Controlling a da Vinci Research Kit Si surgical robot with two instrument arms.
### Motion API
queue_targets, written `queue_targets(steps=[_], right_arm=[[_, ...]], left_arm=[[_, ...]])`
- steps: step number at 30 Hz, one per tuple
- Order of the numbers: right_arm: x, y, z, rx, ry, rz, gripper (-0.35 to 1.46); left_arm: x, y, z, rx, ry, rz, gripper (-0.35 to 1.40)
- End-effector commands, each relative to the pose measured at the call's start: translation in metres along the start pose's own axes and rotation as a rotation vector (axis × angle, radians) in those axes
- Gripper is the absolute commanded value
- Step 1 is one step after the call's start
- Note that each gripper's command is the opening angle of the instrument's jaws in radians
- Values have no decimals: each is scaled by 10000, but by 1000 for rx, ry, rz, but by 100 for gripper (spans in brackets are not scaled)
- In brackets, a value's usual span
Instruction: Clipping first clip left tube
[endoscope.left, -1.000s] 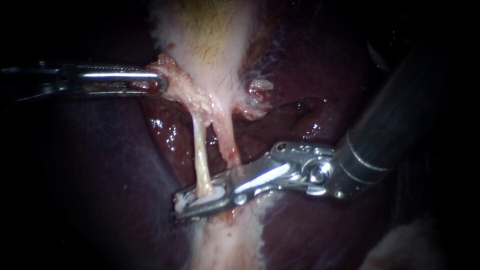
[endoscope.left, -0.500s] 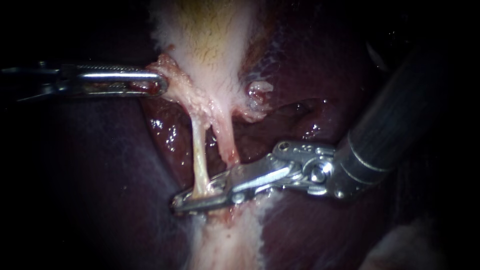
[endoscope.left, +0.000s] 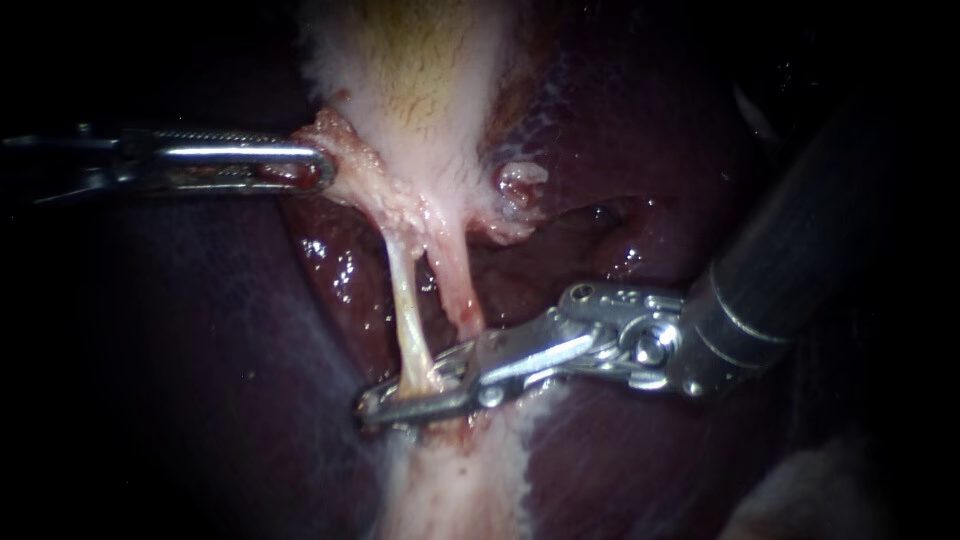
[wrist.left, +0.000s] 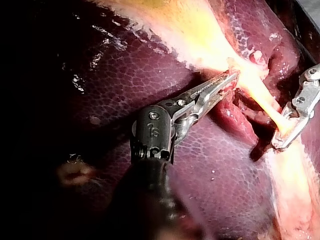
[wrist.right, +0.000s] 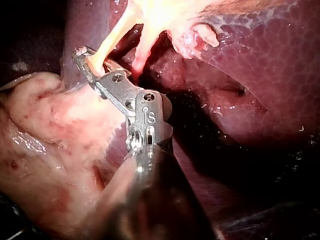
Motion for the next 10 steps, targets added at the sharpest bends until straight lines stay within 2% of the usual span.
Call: queue_targets(steps=[1,10], right_arm=[[0,0,0,0,0,0,-35],[0,1,0,0,0,0,-35]], left_arm=[[0,0,0,1,0,0,-35],[0,0,0,1,1,0,-35]])
